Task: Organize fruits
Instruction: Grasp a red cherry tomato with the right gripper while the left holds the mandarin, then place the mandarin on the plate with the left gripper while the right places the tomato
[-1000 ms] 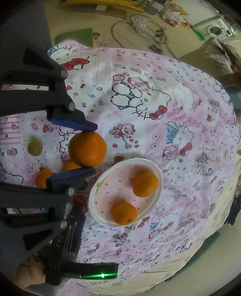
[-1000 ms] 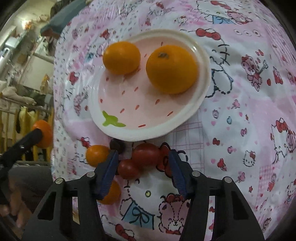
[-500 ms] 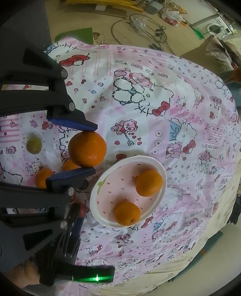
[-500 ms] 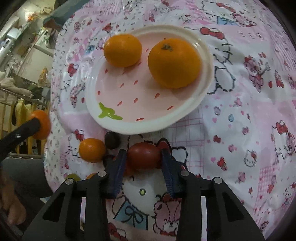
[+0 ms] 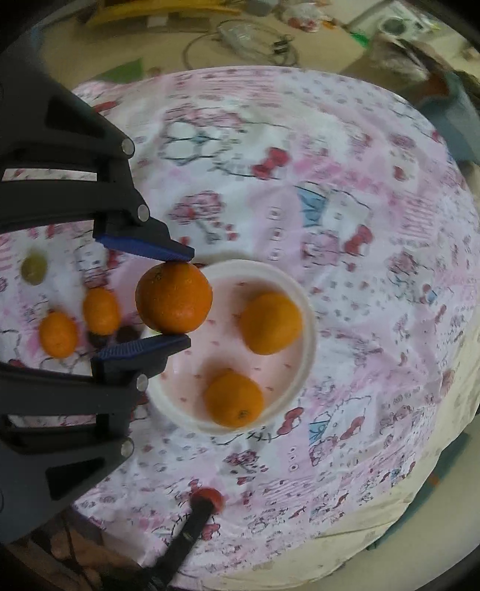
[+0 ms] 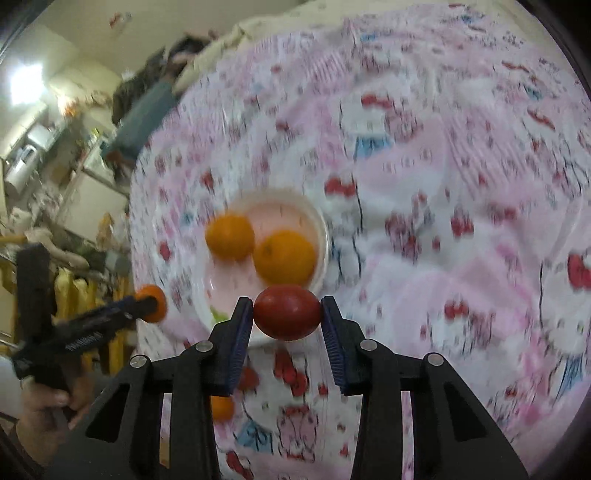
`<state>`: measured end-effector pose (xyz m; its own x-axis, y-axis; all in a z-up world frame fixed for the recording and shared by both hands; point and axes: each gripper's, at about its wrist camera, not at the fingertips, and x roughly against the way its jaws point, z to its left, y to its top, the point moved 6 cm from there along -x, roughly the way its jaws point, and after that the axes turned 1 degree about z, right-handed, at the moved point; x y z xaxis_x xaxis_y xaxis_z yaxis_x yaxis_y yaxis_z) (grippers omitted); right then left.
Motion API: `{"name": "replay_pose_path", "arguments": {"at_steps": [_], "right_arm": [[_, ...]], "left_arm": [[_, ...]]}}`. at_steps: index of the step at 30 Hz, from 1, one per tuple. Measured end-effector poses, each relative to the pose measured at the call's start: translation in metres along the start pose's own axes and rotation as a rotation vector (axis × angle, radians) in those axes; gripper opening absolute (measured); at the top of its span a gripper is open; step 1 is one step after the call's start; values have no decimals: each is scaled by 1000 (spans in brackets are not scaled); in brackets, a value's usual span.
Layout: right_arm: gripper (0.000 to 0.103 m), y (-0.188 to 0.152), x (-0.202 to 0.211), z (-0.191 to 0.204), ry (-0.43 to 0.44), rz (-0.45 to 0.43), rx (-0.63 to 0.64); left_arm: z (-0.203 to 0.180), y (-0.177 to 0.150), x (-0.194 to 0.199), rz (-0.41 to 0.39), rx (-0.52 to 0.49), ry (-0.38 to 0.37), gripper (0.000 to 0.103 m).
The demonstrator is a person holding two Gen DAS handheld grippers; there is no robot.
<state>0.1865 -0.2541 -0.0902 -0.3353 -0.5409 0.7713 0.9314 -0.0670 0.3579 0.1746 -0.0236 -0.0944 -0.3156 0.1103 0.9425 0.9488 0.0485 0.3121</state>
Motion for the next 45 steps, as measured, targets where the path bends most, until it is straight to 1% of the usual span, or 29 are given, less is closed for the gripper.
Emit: {"name": "replay_pose_path", "arguments": {"at_steps": [3,5,7,9,11,15,19,22,24,29,31,35,38,39,40,41,42,43,45], "right_arm": [[39,22,-9,6,61,0,-2],[40,35,-21,9,64,10,12],[40,45,-34,10,64,24,19],[40,52,-45,10,59,40,28],[40,59,-59,10,47,58,40],[40,64,-87,7,26,103,61],[40,65,-106,6,0,147,94],[40,70,-115,4,-9,157,98],[40,69,-120,3,0,173,84],[42,67,-125,-1,-3,176,74],[42,69,-123,-3,-1,163,66],[42,70,-122,-3,-1,158,68],[43,70,-121,-1,-7,159,81],[44,70,-120,0,-10,158,82],[50,71,-119,0,-13,153,85],[60,73,-116,1,-15,144,89],[64,74,-113,1,-18,133,95],[67,75,-112,2,-20,126,102],[67,77,-108,3,-24,117,108]], "left_arm": [[-4,11,-14,22,-12,-11,36],[-4,16,-27,54,-3,-23,36],[-2,18,-36,64,1,-21,36],[0,21,-43,64,11,-29,36],[-1,24,-48,51,14,-62,36],[-4,27,-56,41,-11,-57,37],[-6,26,-69,76,-6,-64,37],[-7,29,-72,78,-11,-58,38],[-6,30,-72,72,-8,-62,38],[-7,30,-75,85,-14,-53,39],[-7,30,-76,86,-17,-49,42],[-7,33,-71,57,-19,-35,59],[-7,34,-68,47,-23,-33,60],[-7,34,-68,46,-24,-30,60],[-6,35,-67,45,-23,-27,60],[-6,35,-65,41,-22,-23,61],[-5,35,-64,36,-24,-21,61],[-5,35,-63,31,-27,-17,63],[-5,36,-60,18,-33,-6,65]]}}
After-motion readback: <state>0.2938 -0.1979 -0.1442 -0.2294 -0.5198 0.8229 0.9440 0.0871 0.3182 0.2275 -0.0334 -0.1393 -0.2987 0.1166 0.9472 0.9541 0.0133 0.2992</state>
